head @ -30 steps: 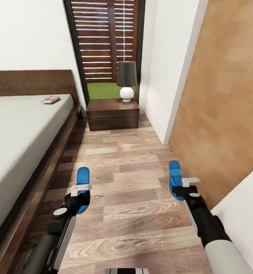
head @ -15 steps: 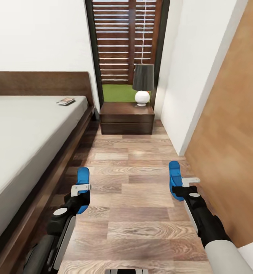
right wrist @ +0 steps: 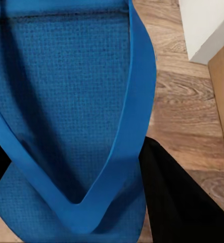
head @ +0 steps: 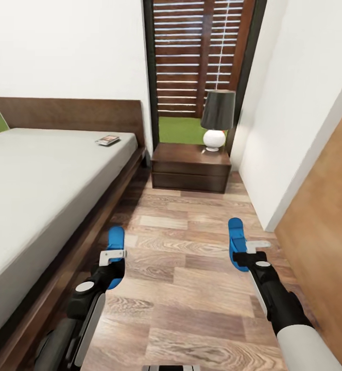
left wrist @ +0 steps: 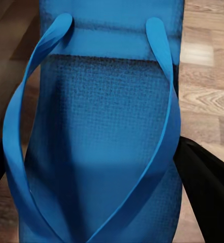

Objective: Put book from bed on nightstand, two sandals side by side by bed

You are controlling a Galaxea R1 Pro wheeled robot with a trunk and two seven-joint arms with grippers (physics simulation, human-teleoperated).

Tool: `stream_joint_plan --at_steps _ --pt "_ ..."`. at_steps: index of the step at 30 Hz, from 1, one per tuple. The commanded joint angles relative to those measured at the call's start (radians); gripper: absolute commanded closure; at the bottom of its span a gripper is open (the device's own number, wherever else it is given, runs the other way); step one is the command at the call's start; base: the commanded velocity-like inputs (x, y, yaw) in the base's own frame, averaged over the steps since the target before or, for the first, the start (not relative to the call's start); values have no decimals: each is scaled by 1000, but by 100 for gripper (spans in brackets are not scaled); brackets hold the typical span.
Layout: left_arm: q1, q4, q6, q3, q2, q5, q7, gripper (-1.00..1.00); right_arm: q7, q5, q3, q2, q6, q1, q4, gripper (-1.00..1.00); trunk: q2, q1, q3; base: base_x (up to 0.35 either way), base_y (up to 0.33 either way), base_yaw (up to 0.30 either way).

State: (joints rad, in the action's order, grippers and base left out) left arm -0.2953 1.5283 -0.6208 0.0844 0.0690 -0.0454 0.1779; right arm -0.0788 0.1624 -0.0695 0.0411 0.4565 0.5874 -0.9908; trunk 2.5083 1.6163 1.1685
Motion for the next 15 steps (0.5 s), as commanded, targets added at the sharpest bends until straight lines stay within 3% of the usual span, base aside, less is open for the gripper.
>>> stream_joint_plan --at_steps 1,15 --pt "-1 1 -5 1 0 -3 6 100 -1 6 0 0 7 0 -2 100 0 0 0 335 -137 263" --pt "-1 1 -5 1 0 -2 7 100 -1 6 1 0 7 0 -2 100 0 0 0 329 -152 268"
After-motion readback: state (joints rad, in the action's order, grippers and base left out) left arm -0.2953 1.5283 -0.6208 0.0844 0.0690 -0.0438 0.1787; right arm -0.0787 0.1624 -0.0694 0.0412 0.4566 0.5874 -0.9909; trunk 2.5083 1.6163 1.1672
